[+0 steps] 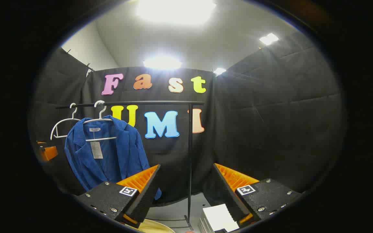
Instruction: Grasp the clothes on the hanger with both hands and then place them into the laundry hamper below.
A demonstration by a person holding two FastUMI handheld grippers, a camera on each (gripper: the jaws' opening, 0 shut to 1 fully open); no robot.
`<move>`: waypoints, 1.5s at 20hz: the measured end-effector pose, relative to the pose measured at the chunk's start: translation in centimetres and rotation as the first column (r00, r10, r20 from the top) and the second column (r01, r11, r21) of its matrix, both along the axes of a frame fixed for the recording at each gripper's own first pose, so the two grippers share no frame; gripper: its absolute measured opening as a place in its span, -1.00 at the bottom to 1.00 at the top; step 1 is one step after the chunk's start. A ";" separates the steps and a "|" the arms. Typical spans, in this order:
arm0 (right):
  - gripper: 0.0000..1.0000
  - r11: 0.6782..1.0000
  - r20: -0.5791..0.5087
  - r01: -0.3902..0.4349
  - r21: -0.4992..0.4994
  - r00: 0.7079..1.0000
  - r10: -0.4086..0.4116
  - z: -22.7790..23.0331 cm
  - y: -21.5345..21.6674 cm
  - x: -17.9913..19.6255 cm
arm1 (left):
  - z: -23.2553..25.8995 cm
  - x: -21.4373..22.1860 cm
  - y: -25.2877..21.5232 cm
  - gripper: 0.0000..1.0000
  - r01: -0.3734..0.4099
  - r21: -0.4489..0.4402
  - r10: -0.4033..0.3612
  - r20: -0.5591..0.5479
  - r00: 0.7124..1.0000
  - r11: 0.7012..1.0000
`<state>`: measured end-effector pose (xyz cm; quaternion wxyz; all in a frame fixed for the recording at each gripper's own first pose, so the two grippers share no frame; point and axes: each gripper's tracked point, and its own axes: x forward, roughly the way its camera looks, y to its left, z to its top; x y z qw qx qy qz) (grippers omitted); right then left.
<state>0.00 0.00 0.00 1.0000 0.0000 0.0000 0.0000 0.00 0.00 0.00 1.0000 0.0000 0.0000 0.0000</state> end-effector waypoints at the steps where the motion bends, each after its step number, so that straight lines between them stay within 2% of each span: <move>1: 0.91 1.000 -0.006 -0.001 0.003 1.000 0.001 -0.1 0.0 0.0 | -0.2 0.1 -0.2 0.96 0.002 0.000 -0.002 0.002 1.000 1.000; 17: 0.89 0.998 -0.041 -0.069 -0.014 0.997 0.069 0.0 2.4 0.7 | -1.2 1.8 -1.9 0.96 0.052 -0.010 -0.052 0.013 0.999 0.999; 24: 0.91 0.997 -0.063 -0.078 -0.008 0.995 0.077 -0.7 2.7 0.7 | -2.0 1.4 -1.4 0.96 0.041 -0.017 -0.041 -0.007 0.999 0.999; 30: 0.91 0.991 -0.086 -0.133 0.032 0.987 0.135 -1.0 5.1 0.1 | -1.4 0.3 -0.5 0.96 0.013 -0.034 -0.013 -0.002 1.000 0.999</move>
